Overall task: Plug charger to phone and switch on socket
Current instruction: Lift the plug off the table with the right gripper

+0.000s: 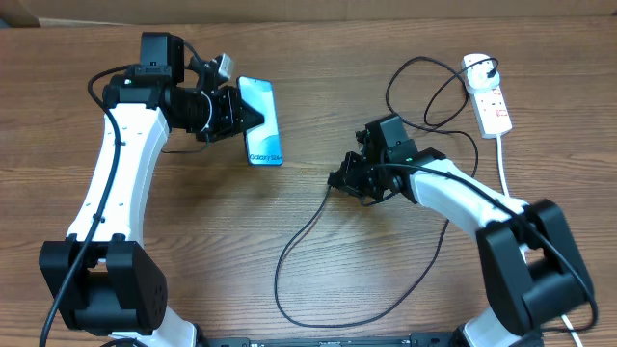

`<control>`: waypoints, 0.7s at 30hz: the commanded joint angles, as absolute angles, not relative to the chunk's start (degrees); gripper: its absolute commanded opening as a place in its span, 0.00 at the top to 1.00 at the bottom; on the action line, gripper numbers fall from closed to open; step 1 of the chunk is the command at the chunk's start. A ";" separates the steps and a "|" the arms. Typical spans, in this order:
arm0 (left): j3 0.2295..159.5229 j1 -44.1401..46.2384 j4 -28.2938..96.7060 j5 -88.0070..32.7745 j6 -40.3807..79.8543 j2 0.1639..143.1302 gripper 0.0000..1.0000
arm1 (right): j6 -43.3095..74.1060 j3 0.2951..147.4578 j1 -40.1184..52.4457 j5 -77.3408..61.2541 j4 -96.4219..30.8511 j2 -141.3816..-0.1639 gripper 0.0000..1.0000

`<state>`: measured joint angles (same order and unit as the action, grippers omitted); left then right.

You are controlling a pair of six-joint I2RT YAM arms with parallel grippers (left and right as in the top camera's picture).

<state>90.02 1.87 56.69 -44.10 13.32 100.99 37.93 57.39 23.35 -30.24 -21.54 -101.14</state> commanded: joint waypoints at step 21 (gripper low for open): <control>90.06 -2.81 47.86 -81.36 14.20 100.77 0.96 | 22.70 59.02 23.09 -77.49 -13.69 -95.88 0.96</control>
<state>89.93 -1.98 48.18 -74.72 13.39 100.99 24.40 57.47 23.29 -68.53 -15.18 -96.90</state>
